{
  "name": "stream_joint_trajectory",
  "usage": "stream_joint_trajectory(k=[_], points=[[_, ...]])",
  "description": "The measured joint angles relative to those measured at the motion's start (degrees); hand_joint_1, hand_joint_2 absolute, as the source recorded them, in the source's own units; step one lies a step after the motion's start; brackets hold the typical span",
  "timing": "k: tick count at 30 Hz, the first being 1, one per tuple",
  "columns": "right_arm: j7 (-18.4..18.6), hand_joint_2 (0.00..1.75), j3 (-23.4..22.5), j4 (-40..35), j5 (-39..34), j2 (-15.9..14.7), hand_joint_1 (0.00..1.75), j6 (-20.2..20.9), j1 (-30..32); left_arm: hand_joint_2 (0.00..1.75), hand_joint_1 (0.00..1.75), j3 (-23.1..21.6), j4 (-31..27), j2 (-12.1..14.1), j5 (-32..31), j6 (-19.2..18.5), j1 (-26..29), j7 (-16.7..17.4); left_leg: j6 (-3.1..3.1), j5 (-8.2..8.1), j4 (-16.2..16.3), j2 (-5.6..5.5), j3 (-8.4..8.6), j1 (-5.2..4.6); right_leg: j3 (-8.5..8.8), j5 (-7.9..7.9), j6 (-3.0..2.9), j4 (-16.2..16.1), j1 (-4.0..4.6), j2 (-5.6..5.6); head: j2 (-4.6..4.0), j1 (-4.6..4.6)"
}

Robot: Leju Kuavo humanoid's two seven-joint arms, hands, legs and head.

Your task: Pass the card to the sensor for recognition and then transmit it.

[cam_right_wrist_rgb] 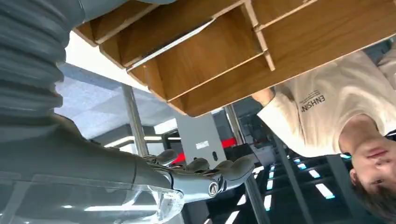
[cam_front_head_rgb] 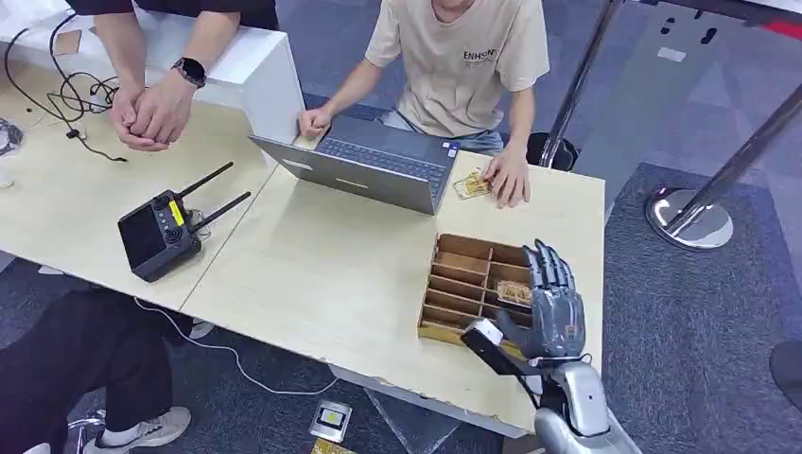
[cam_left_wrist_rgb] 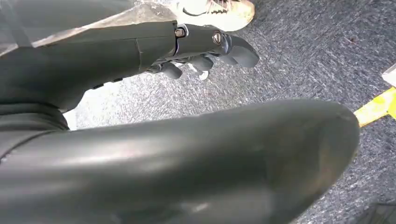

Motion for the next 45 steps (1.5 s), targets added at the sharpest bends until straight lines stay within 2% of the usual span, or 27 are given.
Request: stream_joint_trajectory(k=[6,8,12,13,15,16,17,18,19,20,21,22,23,24,26,31,37,40,42,45], points=[[0.00,1.75,-0.37,0.13,-0.02,0.09,0.05,0.00,0.00,0.00,0.00,0.00,0.00,0.02,0.00,0.02,0.00,0.00,0.00,0.00,0.00,0.00,0.00,0.00,0.00,0.00,0.00,0.00,0.00,0.00,0.00,0.00],[0.00,1.75,-0.37,0.13,-0.15,0.11,0.19,0.00,0.00,0.00,0.00,0.00,0.00,0.02,0.00,0.02,0.00,0.00,0.00,0.00,0.00,0.00,0.00,0.00,0.00,0.00,0.00,0.00,0.00,0.00,0.00,-0.02],[-0.04,1.75,-0.39,0.13,-0.20,0.13,0.17,0.00,0.00,0.00,0.00,0.00,0.00,0.02,0.00,0.02,0.00,0.00,0.00,0.00,0.00,0.00,0.00,0.00,0.00,0.00,0.00,0.00,0.00,0.00,0.00,0.00],[-0.06,1.75,-0.39,0.13,-0.20,0.13,0.26,-0.02,-0.01,0.00,0.00,0.00,0.00,0.02,0.00,0.02,0.00,0.00,0.00,0.00,0.00,0.00,0.00,0.00,0.00,0.00,0.00,0.00,0.00,0.00,0.00,0.00],[-0.07,1.75,-0.39,0.13,-0.24,0.17,0.58,0.00,-0.01,0.00,0.00,0.00,0.00,0.02,0.00,0.02,0.00,0.00,0.00,0.00,0.00,0.00,0.00,0.00,0.00,0.00,0.00,0.00,0.00,0.00,0.00,0.00],[-0.07,1.75,-0.39,0.15,-0.26,0.20,1.19,0.00,-0.02,0.00,0.00,0.00,0.00,0.02,0.00,0.02,0.00,0.00,0.00,0.00,0.00,0.00,0.00,0.00,0.00,0.00,0.00,0.00,0.00,0.00,0.00,0.00],[-0.09,1.75,-0.39,0.17,-0.26,0.20,0.99,0.00,-0.04,0.00,0.00,0.00,0.00,0.04,-0.02,0.04,0.00,0.00,0.00,0.00,0.00,0.00,0.00,0.00,0.00,0.00,0.00,0.00,0.00,0.00,0.00,0.00],[-0.09,1.75,-0.39,0.20,-0.28,0.24,0.99,0.00,-0.04,0.00,0.00,0.00,0.00,0.04,-0.02,0.09,0.00,0.00,0.00,0.00,0.00,0.00,0.00,0.00,0.00,0.00,0.00,0.00,0.00,0.00,0.00,0.00],[-0.11,1.75,-0.39,0.26,-0.30,0.28,0.70,0.00,-0.07,0.00,0.00,0.00,0.00,0.04,-0.02,0.15,0.00,0.00,0.00,0.00,0.00,0.00,0.00,0.00,0.00,0.00,0.00,0.00,0.00,0.00,0.00,0.00],[-0.13,1.75,-0.39,0.39,-0.31,0.35,0.56,0.00,-0.15,0.00,0.00,0.00,0.00,0.04,-0.02,0.20,0.00,0.00,0.00,0.00,0.00,0.00,0.00,0.00,0.00,0.00,0.00,0.00,0.00,0.00,0.00,0.00],[-0.15,1.75,-0.39,0.50,-0.35,0.35,0.54,0.00,-0.23,0.00,0.00,0.02,0.00,0.04,-0.02,0.20,0.00,0.00,0.00,0.00,0.00,0.00,0.00,0.00,0.00,0.00,0.00,0.00,0.00,0.00,0.00,0.00],[-0.15,1.75,-0.39,0.68,-0.35,0.37,0.63,0.00,-0.32,0.00,0.00,0.02,0.00,0.04,-0.02,0.22,0.00,0.00,0.00,0.00,0.00,0.00,0.00,0.00,0.00,0.00,0.00,0.00,0.00,0.00,0.00,0.00],[-0.15,1.75,-0.39,0.70,-0.37,0.39,0.94,0.00,-0.34,0.00,0.00,0.02,0.00,0.04,-0.04,0.22,0.00,0.02,0.00,0.00,0.00,0.00,0.00,0.00,0.00,0.00,0.00,0.00,0.00,0.00,0.00,0.00],[-0.15,1.75,-0.39,0.74,-0.35,0.42,0.94,0.00,-0.36,0.00,0.00,0.02,0.00,0.04,-0.07,0.24,0.01,0.02,0.00,0.00,0.00,0.00,0.00,0.00,0.00,0.00,0.00,0.00,0.00,0.00,0.00,-0.02],[-0.20,1.75,-0.39,0.96,-0.35,0.46,1.26,0.00,-0.42,0.00,0.00,0.02,0.00,0.04,-0.07,0.26,0.01,0.02,0.00,0.00,0.00,0.00,0.00,0.00,0.00,0.00,0.00,0.00,0.00,0.00,0.00,-0.02],[-0.37,1.75,-0.33,1.57,-0.94,0.61,1.40,0.00,-0.62,0.00,0.00,0.02,0.00,0.04,-0.07,0.33,0.01,0.02,0.00,0.00,0.00,0.00,0.00,0.00,0.00,0.00,0.00,0.00,0.00,0.00,0.00,0.00],[-0.63,1.75,-0.17,2.12,-1.25,0.76,1.41,0.00,-0.73,0.00,0.00,0.04,0.00,0.04,-0.07,0.35,0.01,0.04,0.00,0.00,0.00,0.00,0.00,0.00,0.00,0.00,0.00,0.00,0.00,0.00,0.00,-0.02],[-0.68,1.75,0.00,2.43,-1.29,0.83,1.50,0.00,-0.97,0.00,0.00,0.04,0.00,0.04,-0.07,0.35,0.01,0.04,0.00,0.00,0.00,0.00,0.01,0.00,0.00,0.00,0.00,0.00,0.00,0.00,0.00,-0.02],[-0.70,1.75,0.02,2.58,-1.29,0.87,1.68,0.00,-1.04,0.00,0.00,0.04,0.00,0.04,-0.07,0.35,0.01,0.02,0.00,0.00,0.00,0.00,0.00,0.00,0.00,0.00,0.00,0.00,0.00,0.00,0.00,0.00],[-0.72,1.75,0.04,2.67,-1.33,0.87,1.75,0.06,-1.27,0.00,0.00,0.04,0.00,0.04,-0.04,0.35,0.01,0.02,0.00,0.00,0.00,0.00,0.01,0.00,0.01,0.00,0.00,0.00,0.00,0.00,0.00,-0.02]])
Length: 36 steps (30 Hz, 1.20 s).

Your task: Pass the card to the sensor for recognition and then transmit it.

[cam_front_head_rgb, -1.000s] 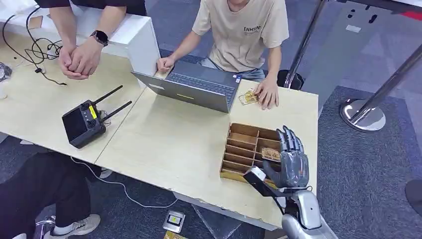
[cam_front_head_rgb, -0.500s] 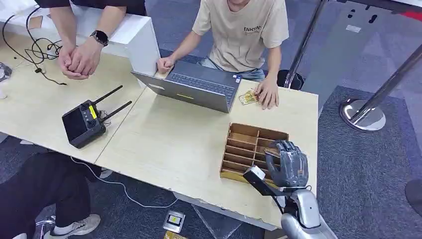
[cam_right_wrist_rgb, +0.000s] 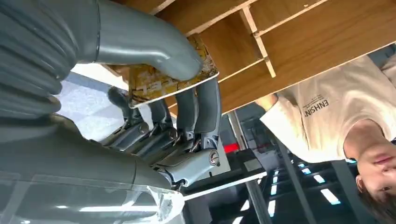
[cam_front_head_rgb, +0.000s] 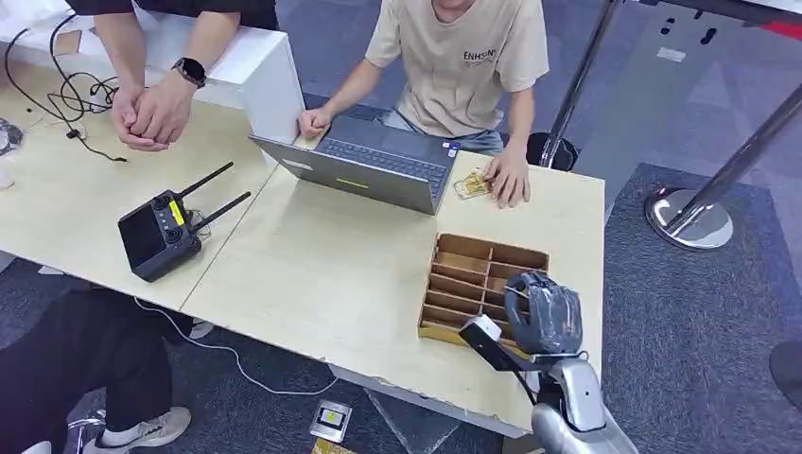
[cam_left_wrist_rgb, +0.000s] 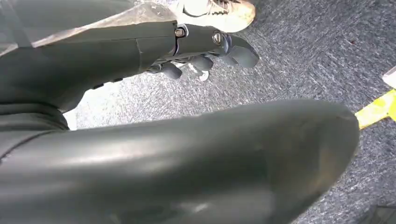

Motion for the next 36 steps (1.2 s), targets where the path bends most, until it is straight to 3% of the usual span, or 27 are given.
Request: stream_joint_trajectory(k=[20,30,36], points=[[-0.50,1.75,0.94,-1.79,-1.58,-0.07,1.75,-0.09,-1.98,0.00,0.00,0.02,0.00,-0.02,-0.42,0.33,0.07,0.00,0.00,0.00,0.00,0.00,0.02,0.00,0.02,0.01,0.00,0.01,0.00,0.00,0.00,0.02],[5.35,1.75,1.42,-17.06,2.64,-2.05,1.75,1.90,-7.02,0.00,0.00,0.20,0.02,-0.02,-1.09,0.24,0.09,-0.11,0.00,0.00,0.01,0.01,0.02,-0.01,0.02,0.02,0.01,0.01,-0.01,0.00,0.00,0.00],[6.62,1.75,1.70,-28.12,3.52,-3.08,1.75,3.87,-10.44,0.00,0.00,0.90,0.02,-0.02,-1.86,-0.13,0.18,-0.31,0.00,0.01,0.01,0.01,0.03,0.00,0.01,0.02,0.01,0.01,0.00,0.01,0.00,0.00]])
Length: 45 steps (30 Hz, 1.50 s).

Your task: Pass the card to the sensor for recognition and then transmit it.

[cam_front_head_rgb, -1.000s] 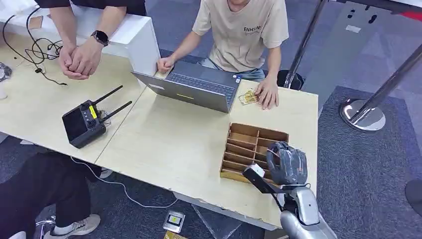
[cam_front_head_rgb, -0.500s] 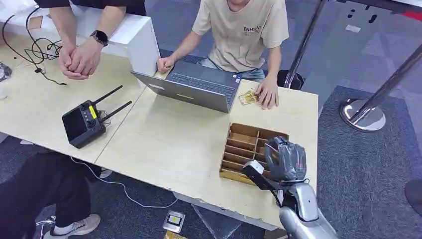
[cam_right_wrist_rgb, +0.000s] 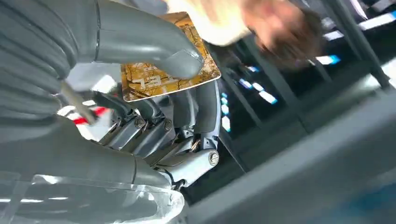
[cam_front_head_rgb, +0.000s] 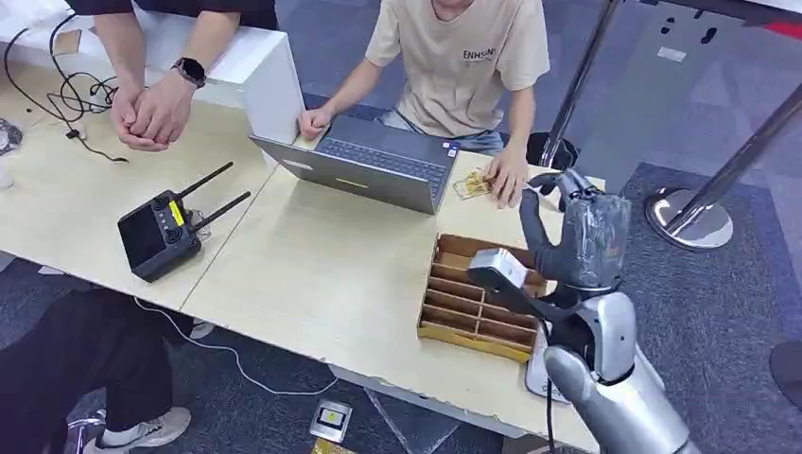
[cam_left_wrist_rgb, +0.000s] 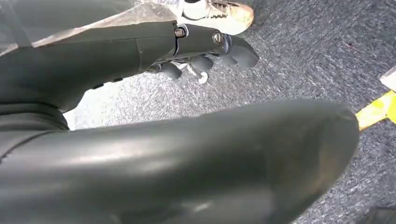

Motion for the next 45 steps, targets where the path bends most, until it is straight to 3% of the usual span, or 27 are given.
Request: stream_joint_trajectory(k=[5,11,21,25,33,42,43,44,45], points=[[-1.53,1.75,0.70,-3.59,-2.09,-0.46,1.75,2.32,-4.95,0.00,0.00,0.02,0.00,-0.02,-0.77,-0.46,-0.18,0.00,0.01,0.01,0.00,0.00,0.01,0.00,0.01,0.01,0.00,0.00,0.00,0.00,0.00,0.02],[-5.53,1.75,1.64,-1.27,-6.78,-0.85,1.75,4.57,-12.97,0.00,0.00,0.02,0.00,-0.13,-2.36,-1.42,-0.73,-0.13,0.00,0.04,0.00,0.00,-0.01,0.00,0.02,0.04,0.02,0.01,0.00,0.00,0.00,0.02],[-10.69,1.75,4.20,18.27,-5.92,0.42,1.75,4.52,-26.90,0.00,0.00,-0.04,0.00,-0.57,-4.37,-3.58,-2.62,0.07,0.00,0.04,0.00,-0.10,-0.07,0.00,0.00,0.04,0.03,0.02,0.00,-0.06,0.00,0.02],[-9.81,1.75,6.49,27.08,1.06,1.55,1.75,4.13,-30.69,0.00,0.00,-0.04,0.00,-0.81,-4.88,-4.09,-3.29,0.07,0.00,0.04,0.00,-0.11,-0.09,0.01,-0.02,0.04,0.02,0.02,0.01,-0.06,0.00,0.00],[-9.60,1.75,10.18,39.18,5.03,3.43,1.75,4.00,-33.42,0.00,0.00,-0.02,0.00,-1.09,-5.22,-4.37,-3.66,0.26,0.00,0.04,0.01,-0.12,-0.10,0.01,-0.04,0.03,0.02,0.02,0.01,-0.09,0.00,0.04],[-9.90,1.75,12.87,46.07,4.96,4.07,1.75,5.73,-33.42,0.00,0.00,-0.02,0.00,-1.14,-5.44,-4.61,-3.72,0.33,0.00,0.04,0.02,-0.11,-0.09,0.00,-0.05,0.03,0.02,0.02,0.00,-0.09,0.00,0.00],[-9.92,1.75,13.05,46.51,4.90,4.07,1.54,6.08,-33.41,0.00,0.00,-0.02,0.00,-1.14,-5.47,-4.61,-3.71,0.33,0.00,0.04,0.02,-0.11,-0.09,0.01,-0.05,0.04,0.03,0.02,0.00,-0.09,0.00,0.02],[-9.99,1.75,13.27,46.90,4.79,4.07,0.68,6.58,-33.40,0.00,0.00,-0.02,0.00,-1.14,-5.51,-4.61,-3.70,0.33,0.00,0.04,0.02,-0.11,-0.09,0.01,-0.05,0.03,0.03,0.02,0.00,-0.09,0.00,0.02],[-10.10,1.75,13.51,47.27,4.74,4.07,0.00,7.00,-33.38,0.00,0.00,-0.02,0.00,-1.14,-5.57,-4.61,-3.70,0.33,0.00,0.04,0.02,-0.11,-0.09,0.01,-0.05,0.04,0.03,0.02,0.00,-0.09,0.00,0.00]])
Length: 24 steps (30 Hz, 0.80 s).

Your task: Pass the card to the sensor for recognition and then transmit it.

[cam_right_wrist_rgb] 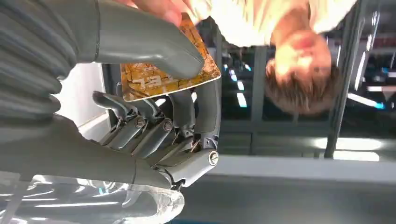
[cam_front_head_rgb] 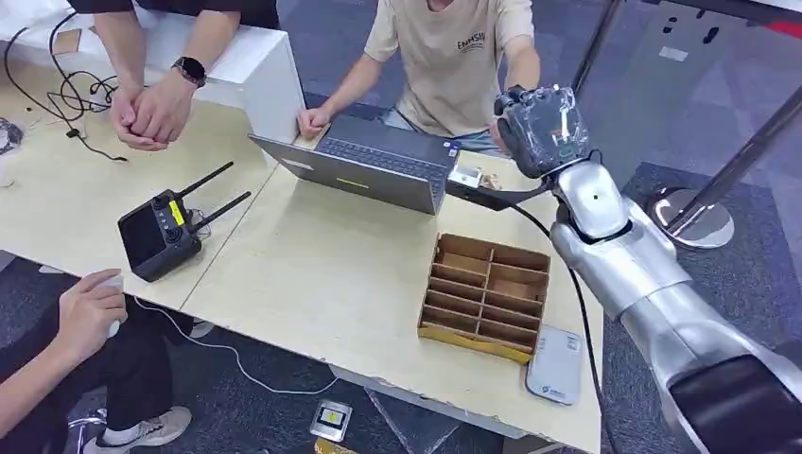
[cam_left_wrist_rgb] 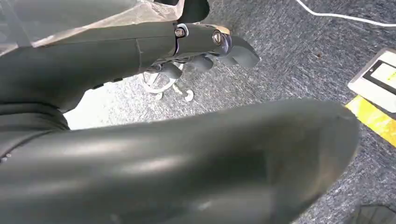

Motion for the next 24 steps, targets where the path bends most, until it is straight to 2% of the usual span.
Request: stream_joint_trajectory(k=[4,8,18,24], points=[[0.00,1.75,0.59,1.44,-1.42,0.07,0.00,3.89,0.11,0.00,0.00,0.00,0.00,0.00,-0.35,0.00,0.00,0.04,0.00,0.00,0.00,0.00,0.00,0.00,0.00,0.00,0.00,0.00,0.00,0.00,0.00,0.02],[-0.04,1.75,0.74,2.40,-3.43,0.15,0.00,4.72,0.11,0.00,0.00,0.02,0.02,0.00,-0.52,0.02,0.02,0.04,0.00,0.00,0.01,0.00,0.00,0.00,0.00,0.00,0.00,0.00,0.00,0.00,0.00,0.02],[-0.52,1.75,-0.09,1.75,-9.68,0.20,0.00,1.81,0.13,0.00,0.00,0.04,0.11,0.00,-1.11,0.44,0.42,0.04,0.00,0.00,0.02,0.01,0.01,0.00,0.00,0.00,0.00,0.00,0.00,0.01,0.00,0.02],[0.02,1.75,-1.93,-3.37,-15.09,-0.83,0.00,-0.66,2.19,0.00,0.00,0.04,0.13,0.00,-1.75,0.77,0.95,0.59,0.00,0.00,0.03,0.02,0.03,0.00,0.01,0.00,0.00,0.00,0.00,0.01,0.00,0.02]])
